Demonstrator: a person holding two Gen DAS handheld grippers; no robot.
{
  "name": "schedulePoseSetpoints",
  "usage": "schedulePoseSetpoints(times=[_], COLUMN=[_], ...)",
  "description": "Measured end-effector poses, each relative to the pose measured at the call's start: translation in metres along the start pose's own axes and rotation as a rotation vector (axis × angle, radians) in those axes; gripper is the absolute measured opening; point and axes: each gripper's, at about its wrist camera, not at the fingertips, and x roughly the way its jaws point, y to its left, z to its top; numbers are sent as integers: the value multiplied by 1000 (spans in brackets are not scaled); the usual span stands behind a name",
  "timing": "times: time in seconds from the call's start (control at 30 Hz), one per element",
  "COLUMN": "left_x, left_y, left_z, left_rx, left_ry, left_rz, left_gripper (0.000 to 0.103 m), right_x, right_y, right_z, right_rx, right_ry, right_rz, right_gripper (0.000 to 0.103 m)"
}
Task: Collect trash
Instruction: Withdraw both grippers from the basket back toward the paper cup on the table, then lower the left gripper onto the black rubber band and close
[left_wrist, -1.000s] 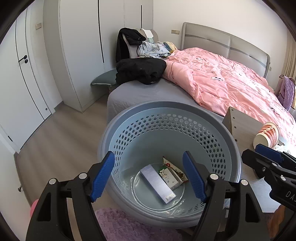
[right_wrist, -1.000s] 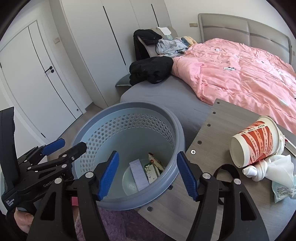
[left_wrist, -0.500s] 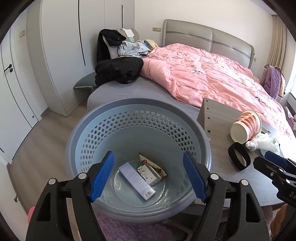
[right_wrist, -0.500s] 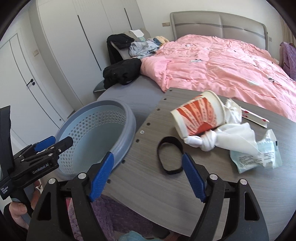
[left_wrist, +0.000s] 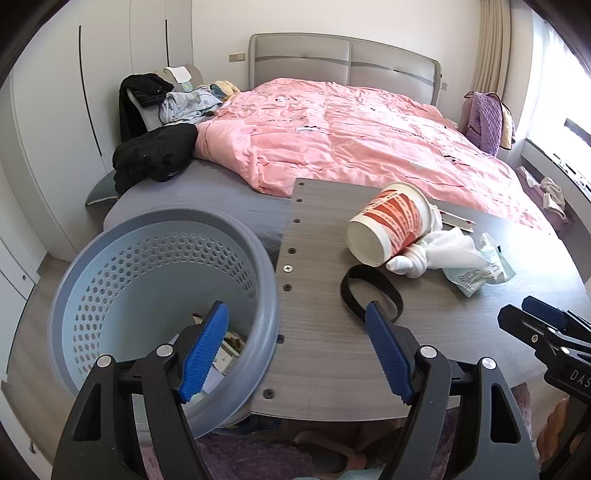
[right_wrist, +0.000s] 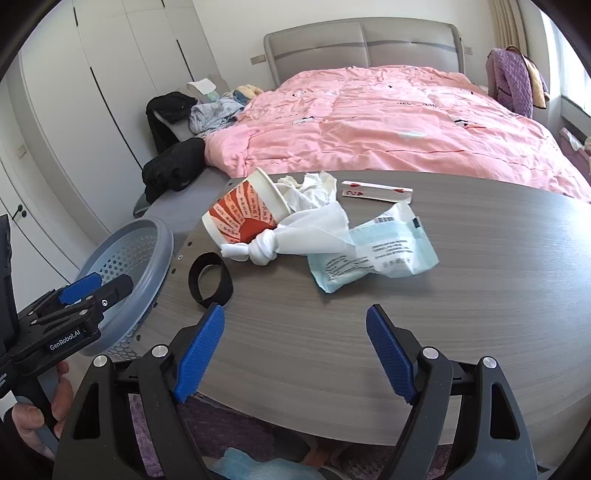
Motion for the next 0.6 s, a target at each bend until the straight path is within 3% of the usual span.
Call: schedulePoseSetpoints(times=[0.6], left_x=[27], left_y=[-47], left_z=[-1], left_rx=[59], left_ry=[72], left_rz=[-56], left_gripper=[73], right_x=[-18], right_y=[-36], right_z=[-8], right_rx=[74], right_ry=[-37], right_rz=[-33], right_gripper=[78])
